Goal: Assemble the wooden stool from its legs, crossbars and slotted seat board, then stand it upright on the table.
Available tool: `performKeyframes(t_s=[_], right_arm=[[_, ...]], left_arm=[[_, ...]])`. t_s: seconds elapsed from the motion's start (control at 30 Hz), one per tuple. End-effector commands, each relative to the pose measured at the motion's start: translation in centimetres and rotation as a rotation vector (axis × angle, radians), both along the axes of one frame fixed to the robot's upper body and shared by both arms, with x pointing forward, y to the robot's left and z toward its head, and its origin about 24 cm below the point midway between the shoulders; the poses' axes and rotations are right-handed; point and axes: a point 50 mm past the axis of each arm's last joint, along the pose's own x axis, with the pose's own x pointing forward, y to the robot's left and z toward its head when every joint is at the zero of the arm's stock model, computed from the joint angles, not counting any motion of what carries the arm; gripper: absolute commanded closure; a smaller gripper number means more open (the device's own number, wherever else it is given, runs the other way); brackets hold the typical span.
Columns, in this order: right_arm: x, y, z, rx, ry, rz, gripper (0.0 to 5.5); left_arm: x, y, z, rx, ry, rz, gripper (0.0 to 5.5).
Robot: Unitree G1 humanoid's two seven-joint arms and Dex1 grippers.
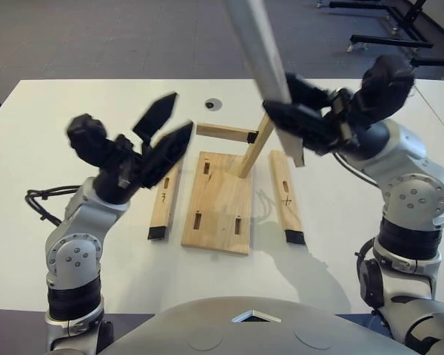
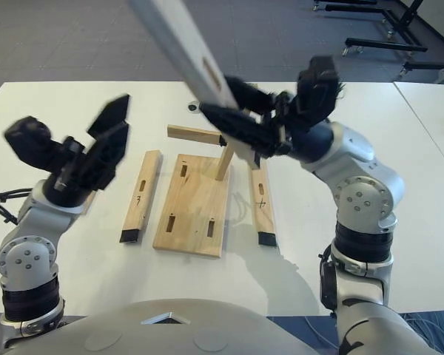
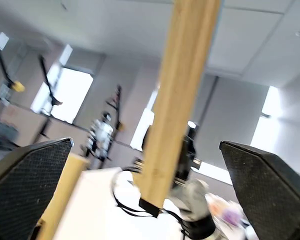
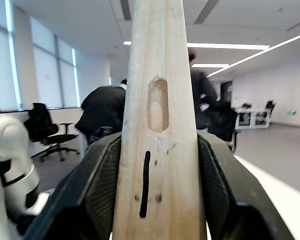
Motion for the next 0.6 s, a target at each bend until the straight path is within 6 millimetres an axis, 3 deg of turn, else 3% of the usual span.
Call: performKeyframes(t_s=[0.03, 0.27, 0.5, 0.6], right_arm=[[0.0, 1.9, -2.2, -0.051, 0.043, 0.074, 3.48], [-0.5, 3.2, -5.1, -0.038, 0.168, 0.133, 3.48], [-0.5, 3.5, -5.4, -0.03, 0.172, 0.131, 3.48], [-0.5, 3.5, -5.3, -0.03, 0.161, 0.133, 3.48]], left_arm=[[-0.3, -0.9, 0.0, 0.043, 0.002, -0.113, 0.1], [0.0, -0.5, 0.3, 0.035, -0.019, -0.136, 0.1], [0.9, -0.1, -0.6, 0.063, 0.029, -0.049, 0.1], [0.9, -0.2, -0.9, 0.069, 0.059, -0.058, 0.6]])
